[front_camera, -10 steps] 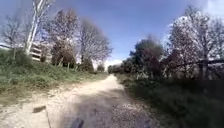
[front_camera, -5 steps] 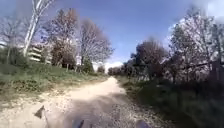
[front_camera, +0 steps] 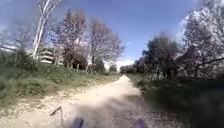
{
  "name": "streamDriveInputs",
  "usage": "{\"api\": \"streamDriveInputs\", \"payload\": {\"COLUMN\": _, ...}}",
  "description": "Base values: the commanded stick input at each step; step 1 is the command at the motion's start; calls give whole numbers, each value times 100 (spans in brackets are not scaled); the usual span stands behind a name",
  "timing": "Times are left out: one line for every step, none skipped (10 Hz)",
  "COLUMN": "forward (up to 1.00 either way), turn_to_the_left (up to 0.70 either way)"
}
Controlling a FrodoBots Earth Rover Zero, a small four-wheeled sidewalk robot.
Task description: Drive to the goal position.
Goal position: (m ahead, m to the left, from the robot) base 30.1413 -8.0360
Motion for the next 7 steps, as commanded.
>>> {"api": "streamDriveInputs", "payload": {"forward": 70, "turn_to_the_left": 0}}
{"api": "streamDriveInputs", "payload": {"forward": 70, "turn_to_the_left": 0}}
{"api": "streamDriveInputs", "payload": {"forward": 69, "turn_to_the_left": 0}}
{"api": "streamDriveInputs", "payload": {"forward": 68, "turn_to_the_left": 0}}
{"api": "streamDriveInputs", "payload": {"forward": 66, "turn_to_the_left": 0}}
{"api": "streamDriveInputs", "payload": {"forward": 65, "turn_to_the_left": 0}}
{"api": "streamDriveInputs", "payload": {"forward": 65, "turn_to_the_left": -1}}
